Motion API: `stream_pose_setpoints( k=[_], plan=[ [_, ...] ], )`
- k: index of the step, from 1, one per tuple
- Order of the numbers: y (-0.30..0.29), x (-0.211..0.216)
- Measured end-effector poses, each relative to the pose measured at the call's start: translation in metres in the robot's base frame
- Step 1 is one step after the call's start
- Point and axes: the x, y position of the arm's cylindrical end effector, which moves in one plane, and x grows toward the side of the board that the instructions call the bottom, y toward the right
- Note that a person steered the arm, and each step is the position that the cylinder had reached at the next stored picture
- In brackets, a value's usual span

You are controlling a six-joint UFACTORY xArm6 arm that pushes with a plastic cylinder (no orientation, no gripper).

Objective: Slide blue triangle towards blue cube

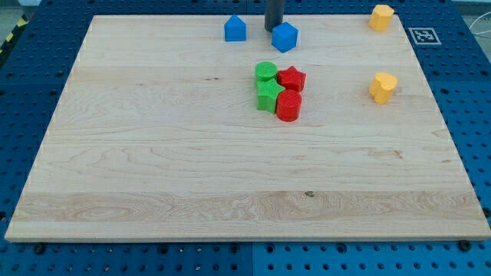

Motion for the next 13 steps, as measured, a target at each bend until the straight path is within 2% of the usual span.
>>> stream_pose_setpoints(
  k=[2,3,4,6,9,12,13],
  plan=[
    [-0.099,-0.014],
    [-0.113,-0.015],
    [-0.114,-0.004],
    [-0.076,0.024],
    [-0.084,0.059],
    [-0.059,0.097],
    [-0.057,0.097]
  ],
)
